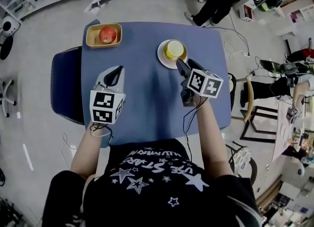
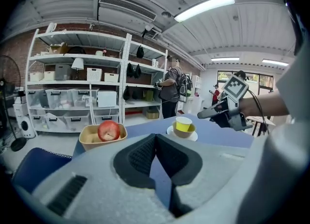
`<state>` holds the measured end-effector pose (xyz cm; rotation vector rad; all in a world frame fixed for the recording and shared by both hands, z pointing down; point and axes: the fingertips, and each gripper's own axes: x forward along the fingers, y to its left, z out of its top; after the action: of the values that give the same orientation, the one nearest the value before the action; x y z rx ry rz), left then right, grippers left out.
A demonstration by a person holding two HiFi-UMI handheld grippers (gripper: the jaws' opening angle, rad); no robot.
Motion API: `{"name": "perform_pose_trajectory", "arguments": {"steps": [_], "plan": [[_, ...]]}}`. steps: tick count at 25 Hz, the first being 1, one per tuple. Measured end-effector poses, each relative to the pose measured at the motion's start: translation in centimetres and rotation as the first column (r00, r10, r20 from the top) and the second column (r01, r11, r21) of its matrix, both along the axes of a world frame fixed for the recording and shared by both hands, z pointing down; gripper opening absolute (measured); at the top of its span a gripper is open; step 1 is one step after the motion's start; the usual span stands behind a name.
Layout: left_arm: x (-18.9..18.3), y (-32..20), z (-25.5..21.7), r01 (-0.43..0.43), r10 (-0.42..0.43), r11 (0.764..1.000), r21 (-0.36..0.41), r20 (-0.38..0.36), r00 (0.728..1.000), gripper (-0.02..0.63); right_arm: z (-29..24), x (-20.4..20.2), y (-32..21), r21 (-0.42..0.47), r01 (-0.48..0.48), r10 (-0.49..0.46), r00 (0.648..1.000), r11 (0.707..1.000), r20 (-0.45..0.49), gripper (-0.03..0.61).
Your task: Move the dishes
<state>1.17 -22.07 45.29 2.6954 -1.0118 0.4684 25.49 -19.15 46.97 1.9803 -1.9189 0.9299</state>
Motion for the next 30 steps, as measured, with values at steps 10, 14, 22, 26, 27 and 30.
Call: {"name": "perform_pose_trajectory", "arguments": {"steps": [10,14,22,26,27,30], "plan": [[0.7,-1.2,0.3,0.126,-0.126,0.992,0.004,0.047,0.991,0.02,2.4,3.9,-5.3,-0.067,0.029,-0.03,1.0,0.997,-0.005,0.172],[1.2,-0.5,0.4,0.183,-0.183,0.983,0.002,0.061,0.981,0.02,3.5,4.1,-5.8,-0.095,0.087,-0.087,0.996,0.992,0.0,0.149],[2.7,1.3,0.4,0.218,-0.217,0.976,-0.002,0.071,0.973,0.02,4.5,4.0,-5.9,-0.134,0.158,-0.161,0.987,0.978,-0.01,0.12],[3.4,2.0,0.0,0.221,-0.221,0.975,0.003,0.073,0.973,0.02,4.3,3.9,-5.7,-0.143,0.181,-0.187,0.982,0.973,-0.025,0.095],[3.5,2.0,0.0,0.221,-0.221,0.975,0.004,0.073,0.973,0.02,4.4,3.9,-5.8,-0.148,0.184,-0.19,0.981,0.972,-0.027,0.086],[3.8,2.2,0.0,0.221,-0.221,0.975,0.004,0.076,0.972,0.02,4.7,4.1,-5.8,-0.166,0.19,-0.199,0.979,0.968,-0.039,0.043]]}}
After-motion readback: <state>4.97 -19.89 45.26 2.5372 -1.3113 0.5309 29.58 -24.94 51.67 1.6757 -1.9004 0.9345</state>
